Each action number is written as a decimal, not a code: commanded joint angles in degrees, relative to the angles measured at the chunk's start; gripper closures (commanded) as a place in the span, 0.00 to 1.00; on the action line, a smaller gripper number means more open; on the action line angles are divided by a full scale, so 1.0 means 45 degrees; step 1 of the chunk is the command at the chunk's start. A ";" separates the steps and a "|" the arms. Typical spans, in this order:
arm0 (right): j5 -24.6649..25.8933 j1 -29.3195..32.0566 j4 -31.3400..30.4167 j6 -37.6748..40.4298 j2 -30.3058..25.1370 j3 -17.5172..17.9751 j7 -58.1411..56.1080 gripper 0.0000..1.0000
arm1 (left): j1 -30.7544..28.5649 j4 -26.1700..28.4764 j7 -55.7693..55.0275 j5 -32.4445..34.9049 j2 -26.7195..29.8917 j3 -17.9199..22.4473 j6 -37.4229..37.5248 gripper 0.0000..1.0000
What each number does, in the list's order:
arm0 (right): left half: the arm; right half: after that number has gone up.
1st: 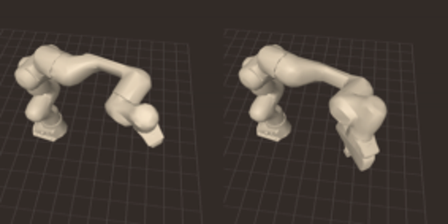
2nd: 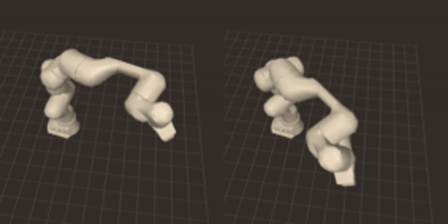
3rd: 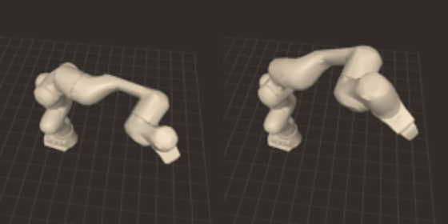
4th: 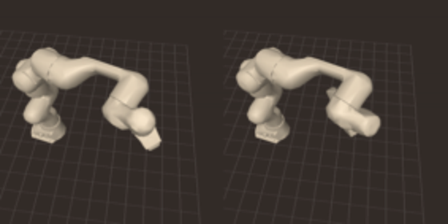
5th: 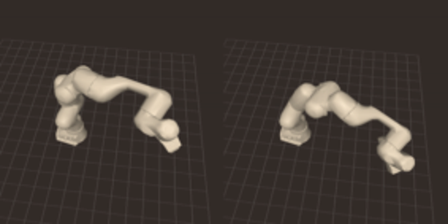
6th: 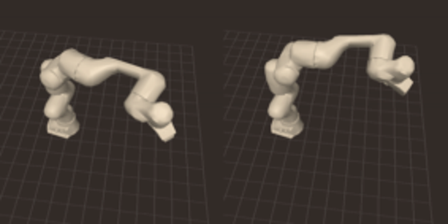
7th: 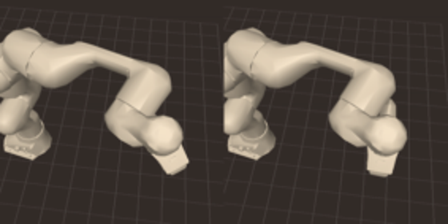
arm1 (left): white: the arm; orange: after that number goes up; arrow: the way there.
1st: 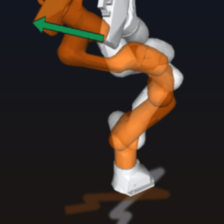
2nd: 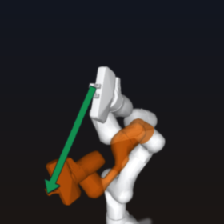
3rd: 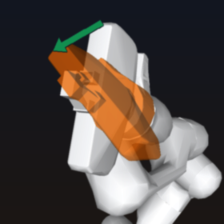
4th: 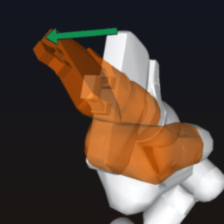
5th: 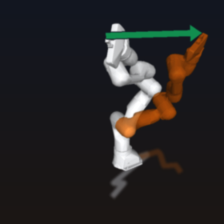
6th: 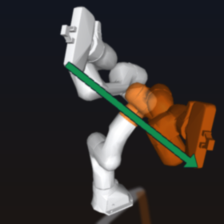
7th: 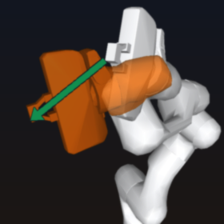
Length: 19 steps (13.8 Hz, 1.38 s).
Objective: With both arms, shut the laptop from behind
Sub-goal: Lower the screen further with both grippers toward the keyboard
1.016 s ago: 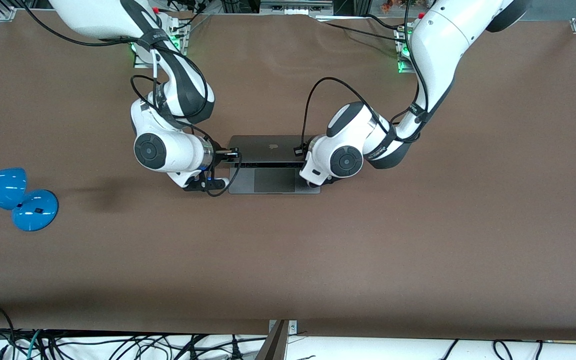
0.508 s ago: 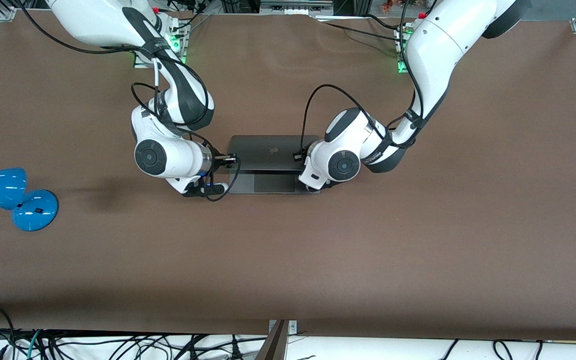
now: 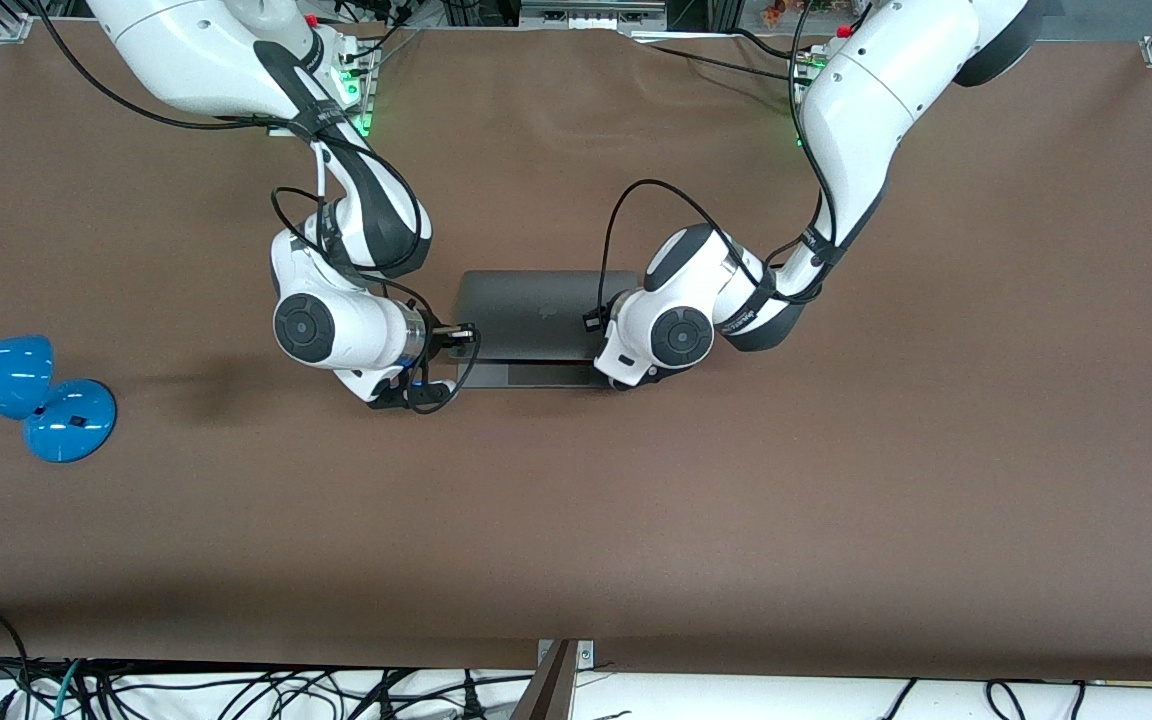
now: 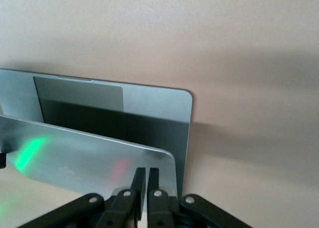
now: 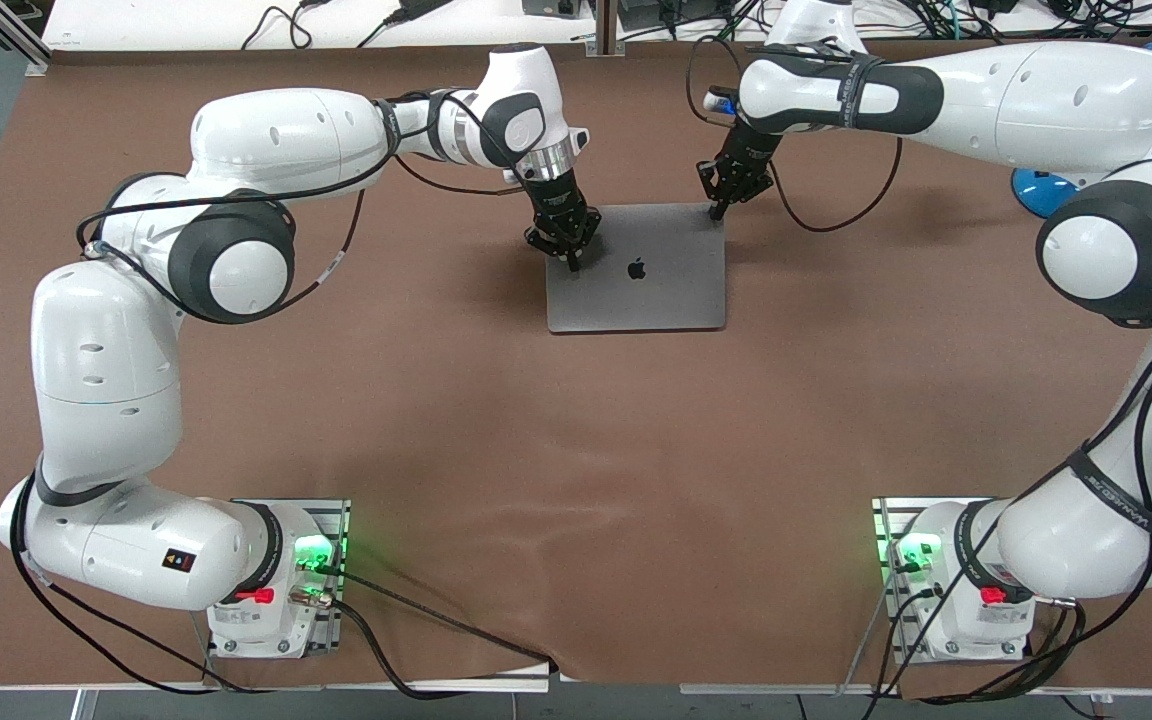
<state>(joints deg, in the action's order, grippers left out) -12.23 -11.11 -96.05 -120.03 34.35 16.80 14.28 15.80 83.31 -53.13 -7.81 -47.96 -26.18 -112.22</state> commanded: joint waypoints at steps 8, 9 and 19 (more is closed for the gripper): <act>0.0140 -0.0070 0.0329 -0.1021 0.0843 -0.0217 -0.0731 0.92 | 0.0337 -0.0525 0.0009 0.0584 -0.0670 0.0135 -0.0587 1.00; 0.0140 -0.0070 0.0329 -0.1060 0.0921 -0.0237 -0.0731 0.92 | 0.0395 -0.0525 0.0009 0.0584 -0.0690 0.0135 -0.0647 1.00; 0.0140 -0.0148 0.0680 -0.1587 0.1663 -0.0237 -0.0712 0.92 | 0.0806 -0.0525 0.0009 0.0584 -0.0866 0.0526 -0.0941 1.00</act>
<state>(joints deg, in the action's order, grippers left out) -12.21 -11.33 -94.62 -127.11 40.30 15.89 11.37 18.26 83.14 -53.13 -6.72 -50.56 -24.54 -116.76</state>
